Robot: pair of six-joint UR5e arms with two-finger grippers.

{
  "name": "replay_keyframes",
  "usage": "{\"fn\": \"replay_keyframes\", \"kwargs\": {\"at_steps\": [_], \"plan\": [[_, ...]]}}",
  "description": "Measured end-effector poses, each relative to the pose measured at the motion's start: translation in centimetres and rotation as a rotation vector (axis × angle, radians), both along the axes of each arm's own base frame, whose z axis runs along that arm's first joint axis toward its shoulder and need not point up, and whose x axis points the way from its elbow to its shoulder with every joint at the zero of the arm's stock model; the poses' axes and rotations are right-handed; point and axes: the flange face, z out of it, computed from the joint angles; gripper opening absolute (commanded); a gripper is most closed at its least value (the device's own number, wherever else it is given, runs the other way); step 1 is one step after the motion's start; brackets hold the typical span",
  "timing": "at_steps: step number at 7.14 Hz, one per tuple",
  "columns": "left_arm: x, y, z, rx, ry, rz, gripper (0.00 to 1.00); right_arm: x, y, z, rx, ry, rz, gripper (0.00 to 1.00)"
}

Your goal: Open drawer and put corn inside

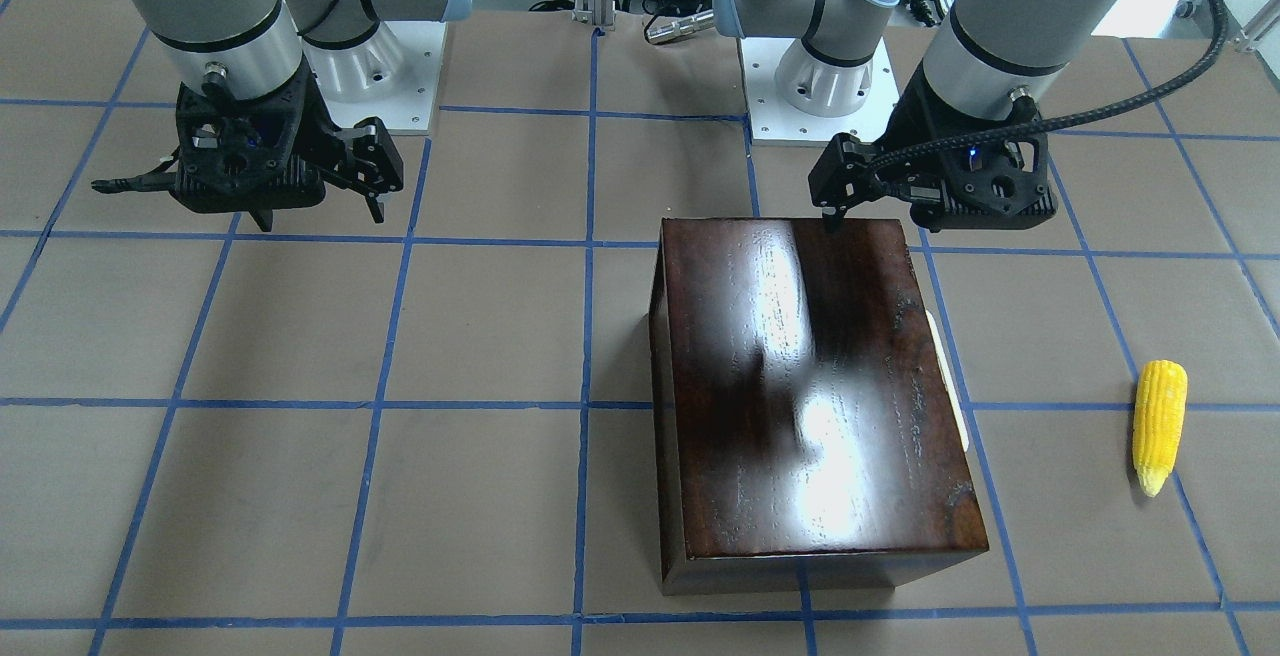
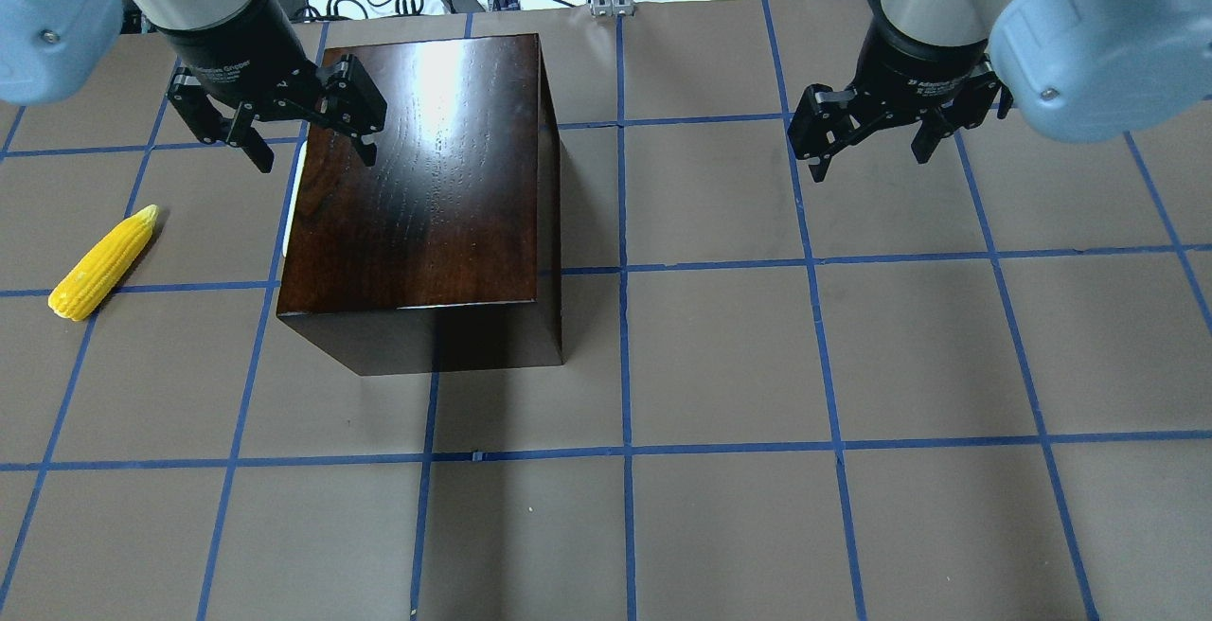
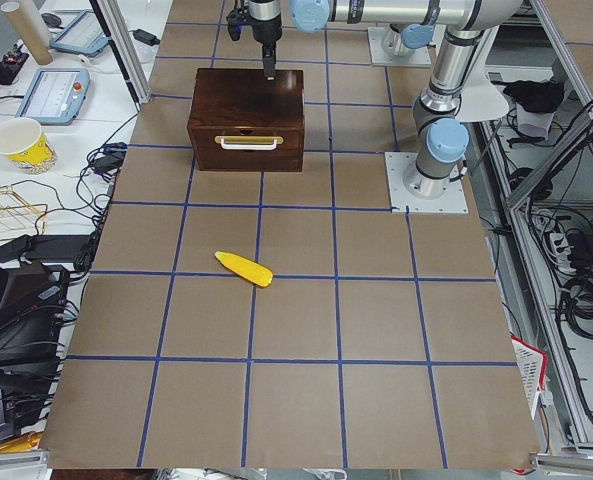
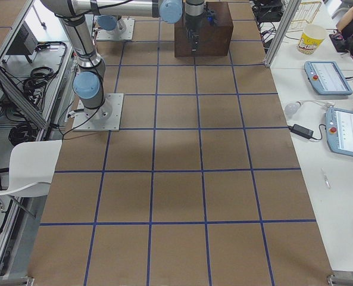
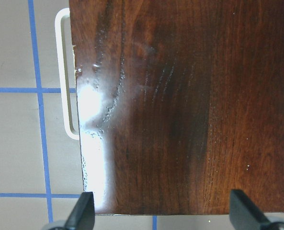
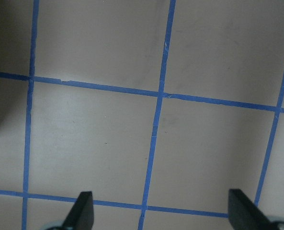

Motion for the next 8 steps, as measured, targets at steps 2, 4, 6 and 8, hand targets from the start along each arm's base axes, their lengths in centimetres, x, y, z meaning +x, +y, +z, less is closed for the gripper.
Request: {"fn": "replay_keyframes", "kwargs": {"at_steps": [2, 4, 6, 8], "plan": [[0.0, 0.3, 0.5, -0.01, -0.003, 0.007, 1.0, 0.0, 0.0, 0.0, 0.0, 0.0, 0.001, 1.0], [0.3, 0.5, 0.4, -0.01, -0.002, 0.013, 1.0, 0.0, 0.0, 0.0, 0.0, 0.0, 0.0, 1.0], [0.8, 0.4, 0.4, -0.01, -0.003, 0.018, 1.0, 0.1, 0.0, 0.0, 0.0, 0.0, 0.001, 1.0], [2.4, 0.0, 0.4, -0.012, -0.003, 0.046, 1.0, 0.1, 0.0, 0.0, 0.0, 0.0, 0.001, 1.0]]}}
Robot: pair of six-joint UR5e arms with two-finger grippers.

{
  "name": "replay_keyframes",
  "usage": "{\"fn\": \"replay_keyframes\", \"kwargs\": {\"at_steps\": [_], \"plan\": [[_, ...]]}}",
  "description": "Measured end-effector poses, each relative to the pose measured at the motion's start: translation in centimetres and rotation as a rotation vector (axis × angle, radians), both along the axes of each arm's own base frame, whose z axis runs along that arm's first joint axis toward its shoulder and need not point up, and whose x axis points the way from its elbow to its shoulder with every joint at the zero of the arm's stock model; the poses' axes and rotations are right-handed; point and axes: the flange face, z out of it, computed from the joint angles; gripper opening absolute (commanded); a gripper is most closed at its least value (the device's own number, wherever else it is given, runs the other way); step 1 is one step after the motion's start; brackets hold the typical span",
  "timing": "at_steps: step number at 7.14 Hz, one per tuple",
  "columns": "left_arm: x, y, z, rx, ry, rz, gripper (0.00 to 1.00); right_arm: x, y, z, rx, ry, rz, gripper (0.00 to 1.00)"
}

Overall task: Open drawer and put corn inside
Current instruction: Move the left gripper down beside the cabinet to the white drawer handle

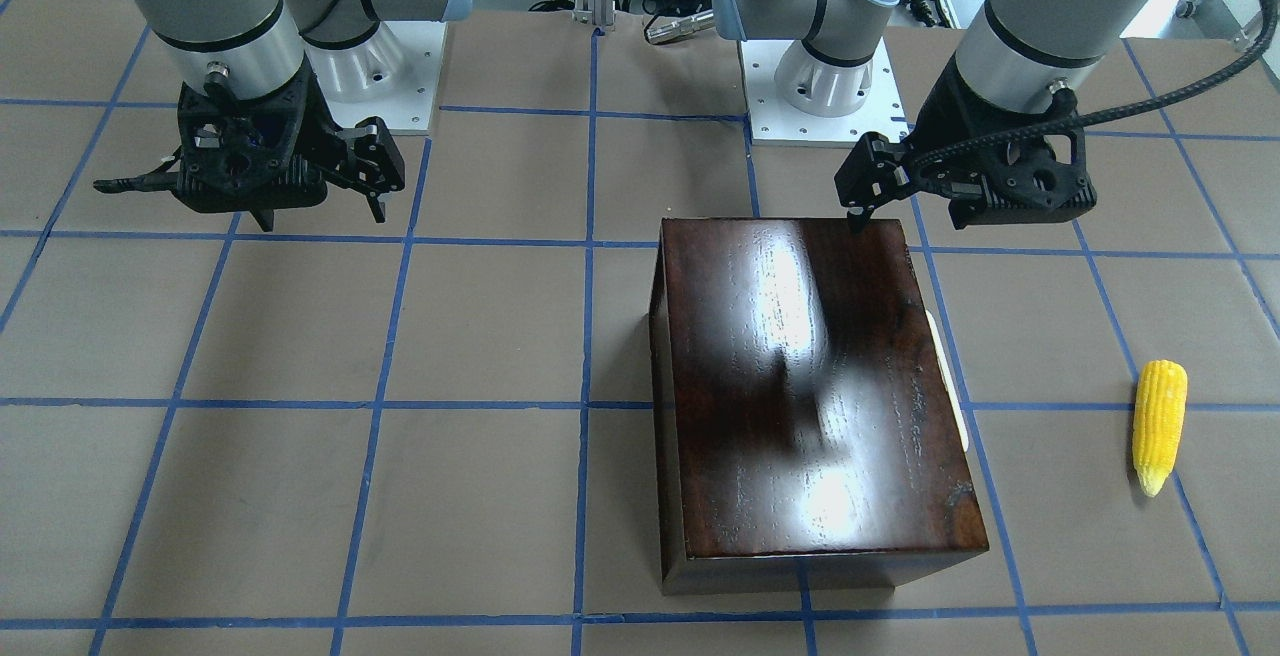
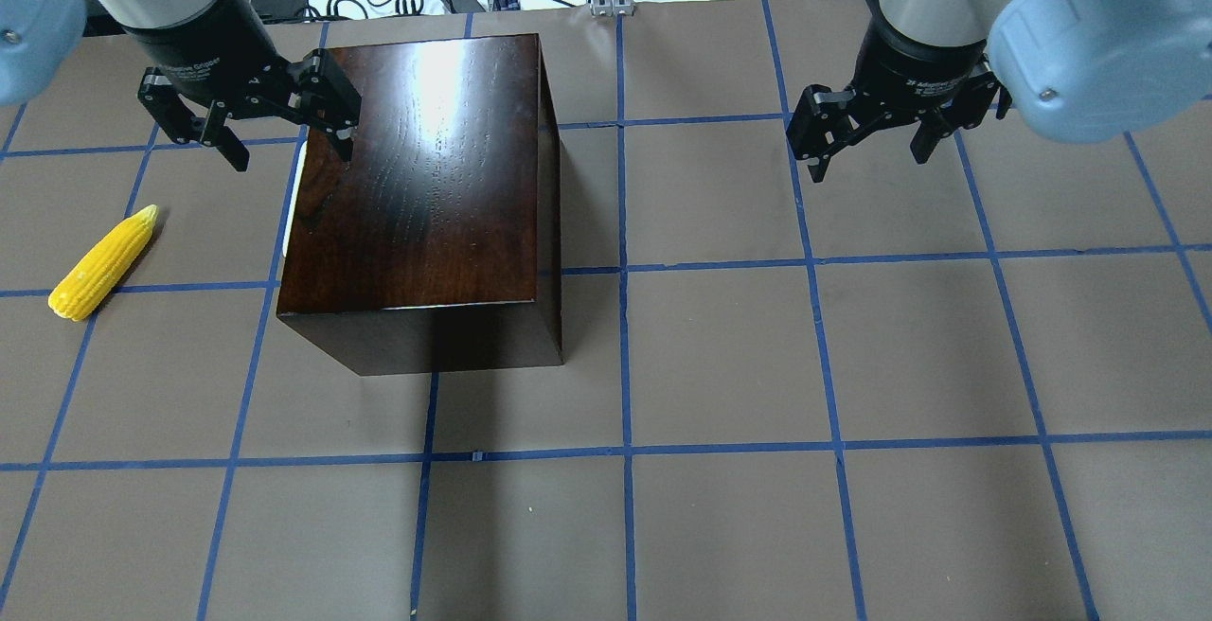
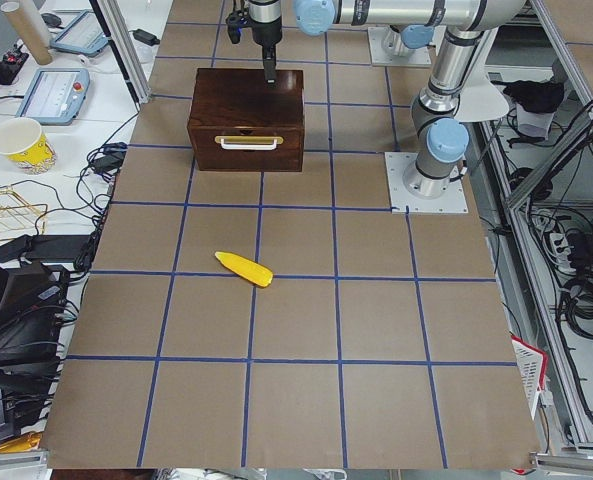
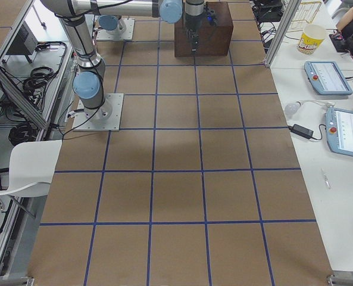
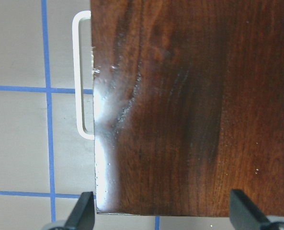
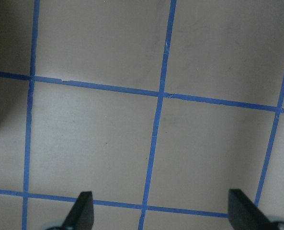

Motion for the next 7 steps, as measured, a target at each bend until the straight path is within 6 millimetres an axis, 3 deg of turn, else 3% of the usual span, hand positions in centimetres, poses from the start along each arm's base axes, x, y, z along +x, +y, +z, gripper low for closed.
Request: {"fn": "replay_keyframes", "kwargs": {"at_steps": [2, 3, 5, 7], "plan": [[1.8, -0.8, 0.2, -0.009, 0.003, 0.023, 1.0, 0.0, 0.0, 0.0, 0.0, 0.0, 0.0, 1.0], [3.9, -1.3, 0.5, -0.015, 0.007, 0.04, 1.0, 0.0, 0.0, 0.0, 0.0, 0.0, 0.0, 1.0], [9.4, -2.0, 0.7, -0.025, 0.036, 0.061, 1.0, -0.1, 0.0, 0.0, 0.0, 0.0, -0.002, 1.0], [15.2, -2.6, -0.4, -0.035, 0.095, -0.016, 1.0, -0.1, 0.0, 0.0, 0.0, 0.0, -0.001, 1.0]]}}
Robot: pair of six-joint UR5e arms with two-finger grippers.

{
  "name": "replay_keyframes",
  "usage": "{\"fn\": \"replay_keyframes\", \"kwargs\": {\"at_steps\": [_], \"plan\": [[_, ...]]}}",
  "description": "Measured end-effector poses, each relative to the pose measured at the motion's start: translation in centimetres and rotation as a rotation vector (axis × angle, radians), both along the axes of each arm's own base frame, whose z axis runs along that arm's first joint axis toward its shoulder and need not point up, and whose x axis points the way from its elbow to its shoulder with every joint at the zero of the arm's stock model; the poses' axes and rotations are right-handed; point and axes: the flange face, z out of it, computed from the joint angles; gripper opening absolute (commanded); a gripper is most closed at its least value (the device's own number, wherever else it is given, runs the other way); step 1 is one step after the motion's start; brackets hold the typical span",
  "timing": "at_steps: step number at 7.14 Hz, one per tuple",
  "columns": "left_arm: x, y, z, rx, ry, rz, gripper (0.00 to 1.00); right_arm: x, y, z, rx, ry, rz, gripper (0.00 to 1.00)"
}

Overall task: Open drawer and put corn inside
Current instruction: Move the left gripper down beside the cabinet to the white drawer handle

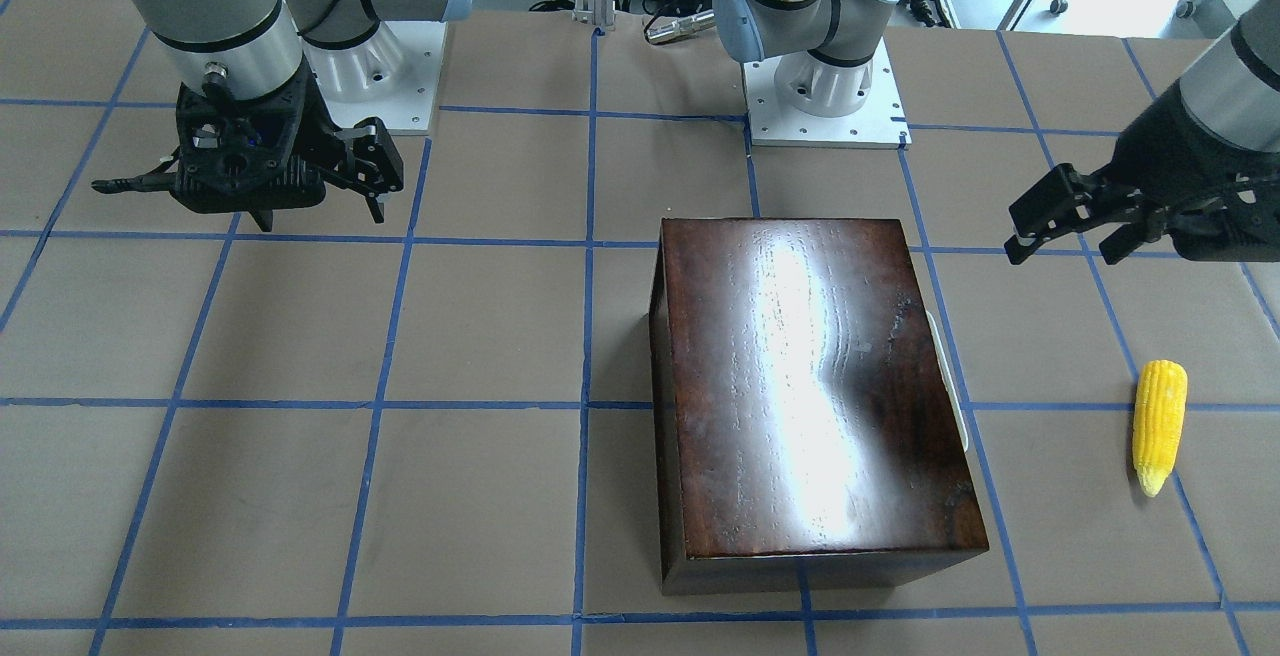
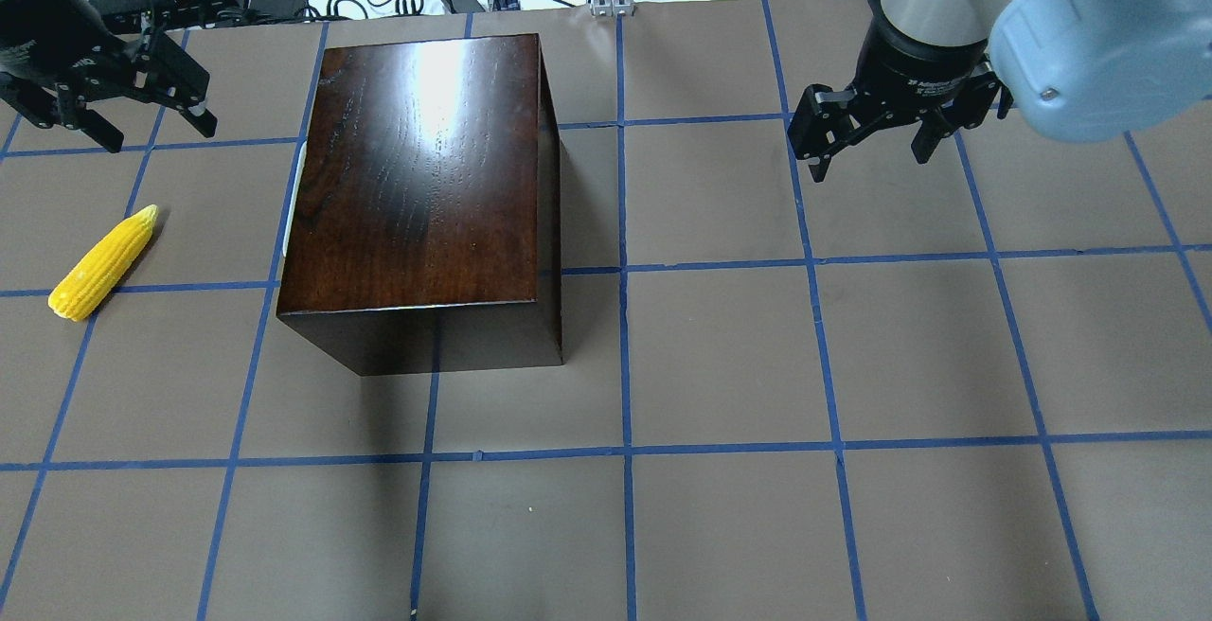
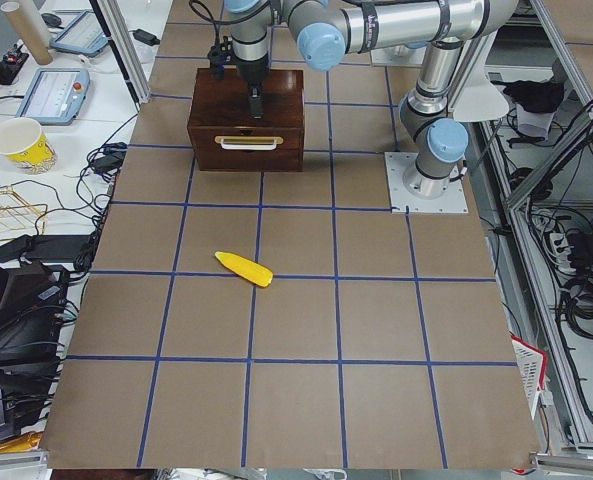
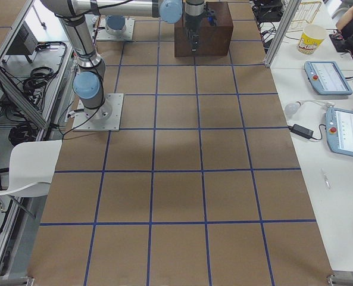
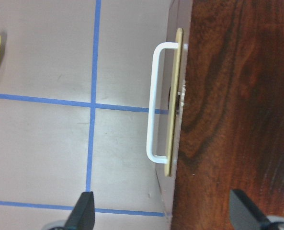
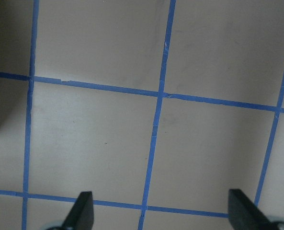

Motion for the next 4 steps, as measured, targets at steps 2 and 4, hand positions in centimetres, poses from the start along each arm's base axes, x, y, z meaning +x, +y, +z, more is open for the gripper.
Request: {"fn": "replay_keyframes", "kwargs": {"at_steps": [2, 4], "plan": [[4.8, -0.5, -2.6, 0.001, 0.049, -0.088, 1.0, 0.1, 0.0, 0.0, 0.0, 0.0, 0.001, 1.0], [7.0, -1.6, -6.1, -0.001, 0.074, -0.192, 1.0, 0.1, 0.0, 0.0, 0.0, 0.0, 0.002, 1.0]]}}
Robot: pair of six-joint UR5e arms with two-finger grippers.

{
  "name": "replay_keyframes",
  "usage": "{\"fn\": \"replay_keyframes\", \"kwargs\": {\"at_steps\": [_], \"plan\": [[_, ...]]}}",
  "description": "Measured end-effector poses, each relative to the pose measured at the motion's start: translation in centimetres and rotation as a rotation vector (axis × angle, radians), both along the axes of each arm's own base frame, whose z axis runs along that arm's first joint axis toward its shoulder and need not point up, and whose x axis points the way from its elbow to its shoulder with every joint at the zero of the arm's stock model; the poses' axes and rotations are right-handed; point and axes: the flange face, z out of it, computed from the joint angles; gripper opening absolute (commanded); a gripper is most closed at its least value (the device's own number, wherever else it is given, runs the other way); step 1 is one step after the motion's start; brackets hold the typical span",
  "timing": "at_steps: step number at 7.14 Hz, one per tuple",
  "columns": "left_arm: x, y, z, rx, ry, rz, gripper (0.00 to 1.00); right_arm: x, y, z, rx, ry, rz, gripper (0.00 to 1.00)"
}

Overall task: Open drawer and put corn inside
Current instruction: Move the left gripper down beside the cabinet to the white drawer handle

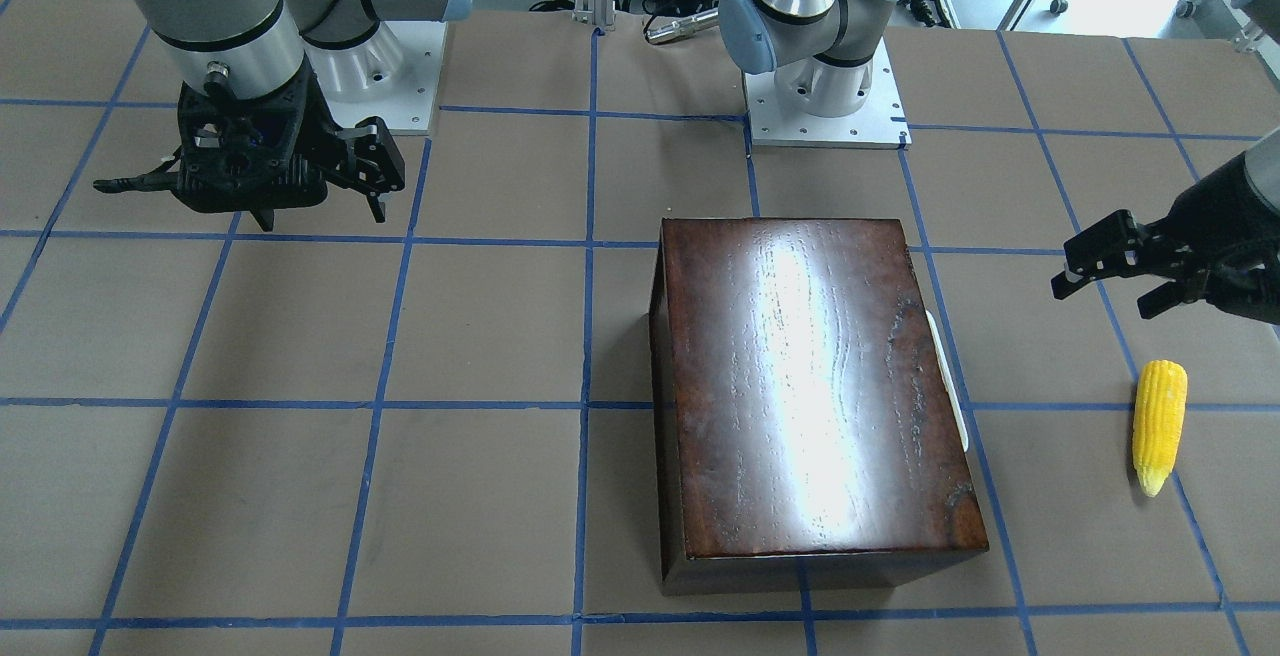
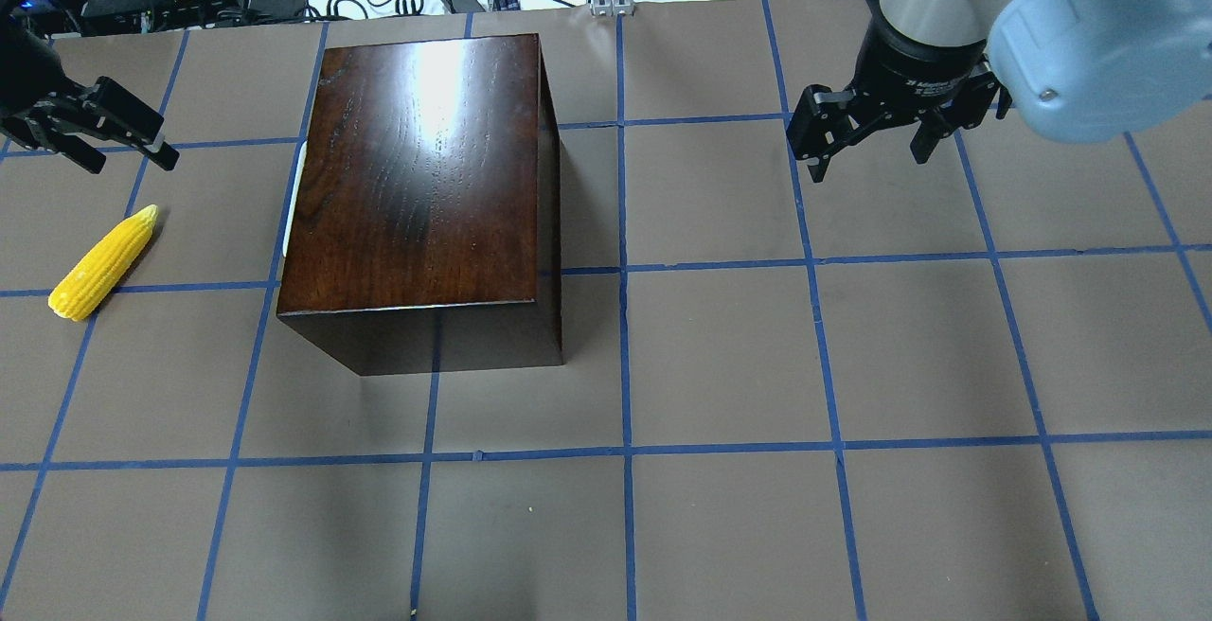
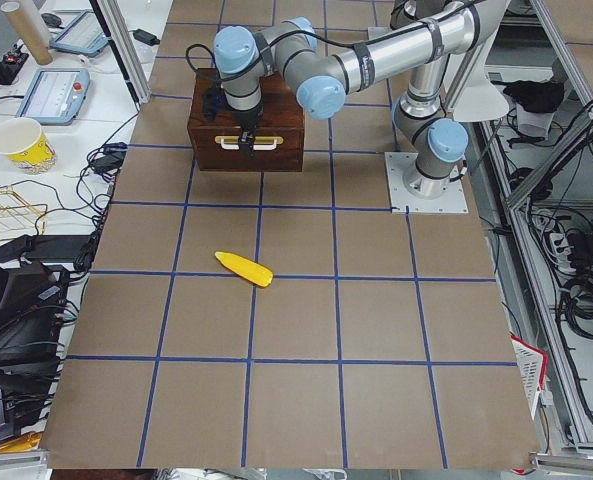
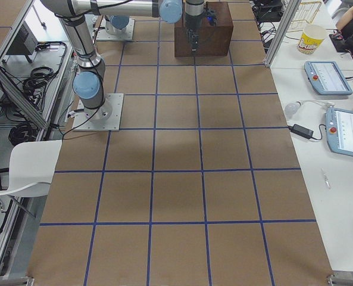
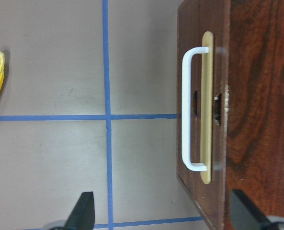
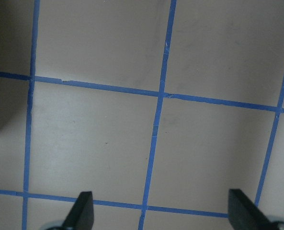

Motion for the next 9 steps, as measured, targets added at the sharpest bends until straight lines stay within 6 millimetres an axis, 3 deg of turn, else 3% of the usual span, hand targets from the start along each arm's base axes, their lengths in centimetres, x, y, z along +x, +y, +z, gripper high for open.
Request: {"fn": "replay_keyframes", "kwargs": {"at_steps": [5, 9], "plan": [[-0.1, -1.5, -7.5, -0.029, 0.111, 0.005, 1.0, -0.1, 0.0, 0.0, 0.0, 0.0, -0.002, 1.0], [-2.3, -2.5, -10.5, -0.034, 0.131, 0.09, 1.0, -0.1, 0.0, 0.0, 0.0, 0.0, -0.002, 1.0]]}}
